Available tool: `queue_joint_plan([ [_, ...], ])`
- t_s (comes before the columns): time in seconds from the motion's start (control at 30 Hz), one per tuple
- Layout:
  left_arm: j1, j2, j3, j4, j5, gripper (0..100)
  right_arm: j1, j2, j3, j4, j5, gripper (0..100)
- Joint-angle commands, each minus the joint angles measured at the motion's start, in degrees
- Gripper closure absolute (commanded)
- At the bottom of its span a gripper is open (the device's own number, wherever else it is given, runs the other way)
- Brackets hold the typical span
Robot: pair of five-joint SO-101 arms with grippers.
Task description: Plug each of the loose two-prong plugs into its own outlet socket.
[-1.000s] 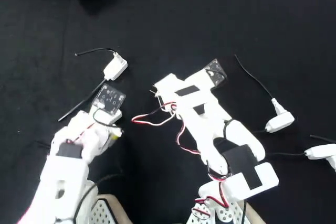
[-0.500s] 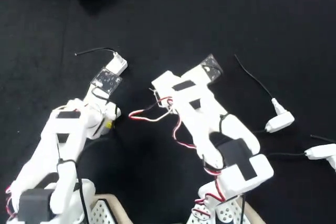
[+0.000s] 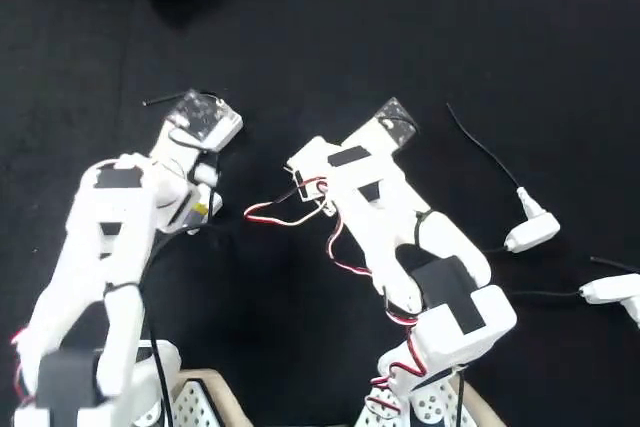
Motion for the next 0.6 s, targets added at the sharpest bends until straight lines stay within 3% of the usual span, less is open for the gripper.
queue_joint_plan([
  [0.0,3.47,-10.20,-3.74,11.60,2.37,70,3.16,0.22,-0.66,0.79,1.67,82.8],
  [0.13,7.16,-13.10,2.33,6.86,6.07,70,2.81,0.31,-0.31,0.88,2.02,82.8],
  [0.3,10.42,-4.66,11.30,-11.43,6.33,70,3.08,0.22,-0.75,3.34,2.02,82.8],
  [0.57,2.42,21.27,-7.96,-6.51,5.98,70,3.16,0.22,-1.19,3.60,1.58,82.8],
])
